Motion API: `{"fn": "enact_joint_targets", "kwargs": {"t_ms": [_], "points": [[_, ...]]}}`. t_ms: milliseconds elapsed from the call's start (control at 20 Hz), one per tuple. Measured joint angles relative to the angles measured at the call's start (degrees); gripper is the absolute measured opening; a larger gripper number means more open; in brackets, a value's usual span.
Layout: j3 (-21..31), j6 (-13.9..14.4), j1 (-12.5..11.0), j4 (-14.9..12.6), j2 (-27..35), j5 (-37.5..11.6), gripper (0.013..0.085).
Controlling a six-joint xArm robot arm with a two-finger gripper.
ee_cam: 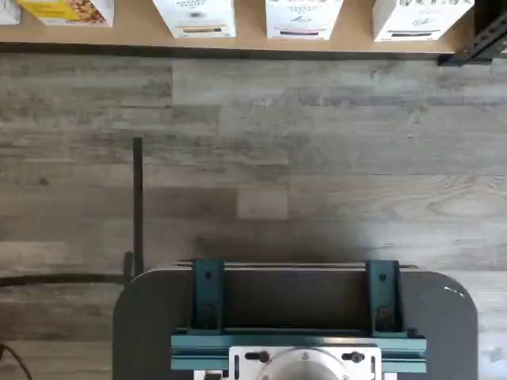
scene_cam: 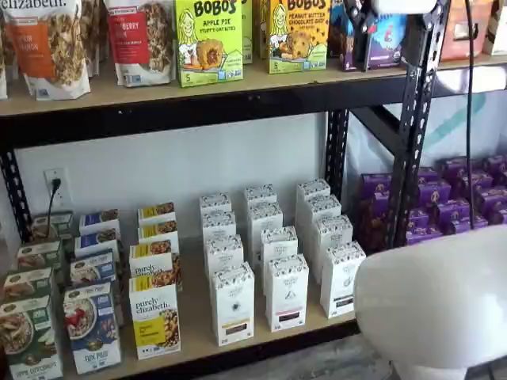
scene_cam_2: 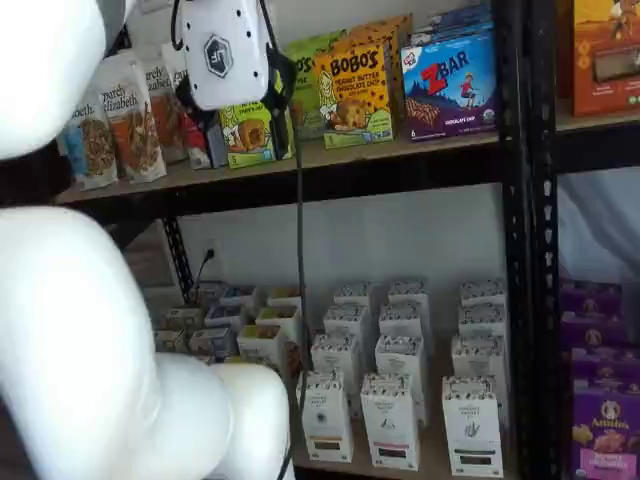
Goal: Pick up the white box with a yellow strip in the middle, on the bottom shelf, the fourth box from the left
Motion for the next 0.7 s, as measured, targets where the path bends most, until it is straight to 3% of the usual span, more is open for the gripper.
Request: {"fn": "enact_joint_targets", "kwargs": {"t_ms": [150, 700], "points": [[0.08, -0.77, -1.44, 1.56, 0.35, -0.41, 0.085], [1.99, -1.37, -2.89, 4.21, 0.62, -2.62, 0.085]]}}
